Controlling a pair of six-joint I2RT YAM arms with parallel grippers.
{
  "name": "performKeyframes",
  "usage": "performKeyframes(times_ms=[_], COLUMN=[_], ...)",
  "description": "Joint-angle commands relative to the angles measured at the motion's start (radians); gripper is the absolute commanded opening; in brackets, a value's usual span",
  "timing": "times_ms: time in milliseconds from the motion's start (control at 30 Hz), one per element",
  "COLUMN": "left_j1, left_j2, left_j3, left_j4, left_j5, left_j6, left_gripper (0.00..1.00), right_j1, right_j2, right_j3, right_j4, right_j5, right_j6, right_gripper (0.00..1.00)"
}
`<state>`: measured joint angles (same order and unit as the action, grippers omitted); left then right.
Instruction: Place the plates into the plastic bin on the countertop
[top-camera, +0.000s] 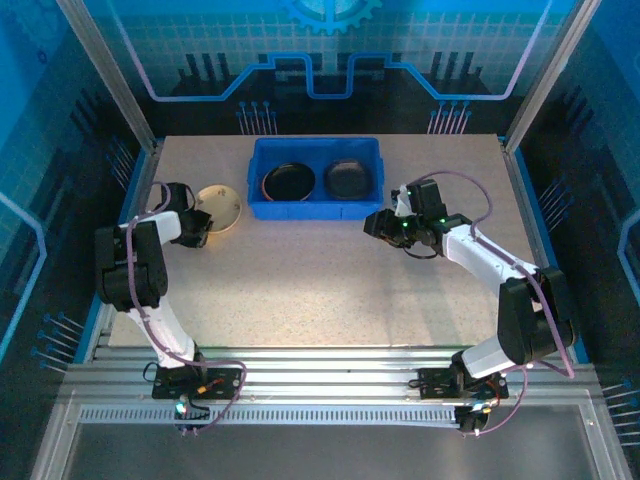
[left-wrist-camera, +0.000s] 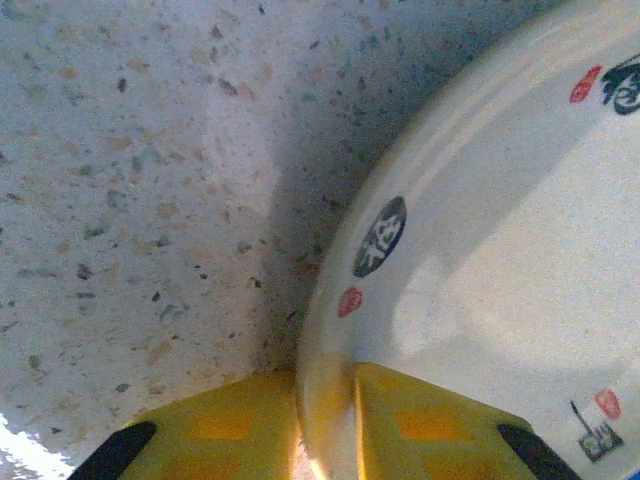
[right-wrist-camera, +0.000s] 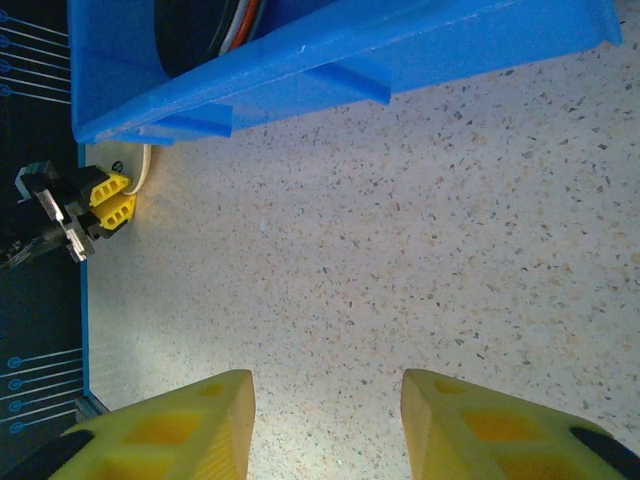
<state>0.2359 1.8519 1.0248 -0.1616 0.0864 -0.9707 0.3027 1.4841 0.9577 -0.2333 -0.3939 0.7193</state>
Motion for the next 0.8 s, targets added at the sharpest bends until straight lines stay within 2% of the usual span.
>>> performKeyframes(times_ms=[0, 200, 367, 500, 767], left_j1=[-0.009, -0.006, 0.0, 0.01, 0.039], left_j2=[0.086, 0.045, 0.009, -0.056, -0.303], left_j3=[0.016, 0.003, -0.01, -0.044, -0.085], left_j4=[0.236, 0.243, 0.247, 0.247, 0.156], left_j5=[0.017, 0.019, 0.024, 0.005, -0.088], left_j6=[-0.009, 0.0, 0.01, 0.02, 0.118], left_gripper=[0.18, 0.12, 0.0, 0.0, 0.0], right_j1=[0.012, 0.02, 0.031, 0.033, 0.035], right_j2=[-0.034, -0.047, -0.061, -0.074, -0.096], right_j3=[-0.011, -0.017, -0.023, -0.022, -0.008], right_j4=[0.012, 0.013, 0.014, 0.009, 0.001], right_j5=[0.006, 0.004, 0.007, 0.007, 0.003], right_j6=[0.011, 0.012, 0.012, 0.01, -0.001], right_gripper=[0.44, 0.44, 0.44, 0.44, 0.44])
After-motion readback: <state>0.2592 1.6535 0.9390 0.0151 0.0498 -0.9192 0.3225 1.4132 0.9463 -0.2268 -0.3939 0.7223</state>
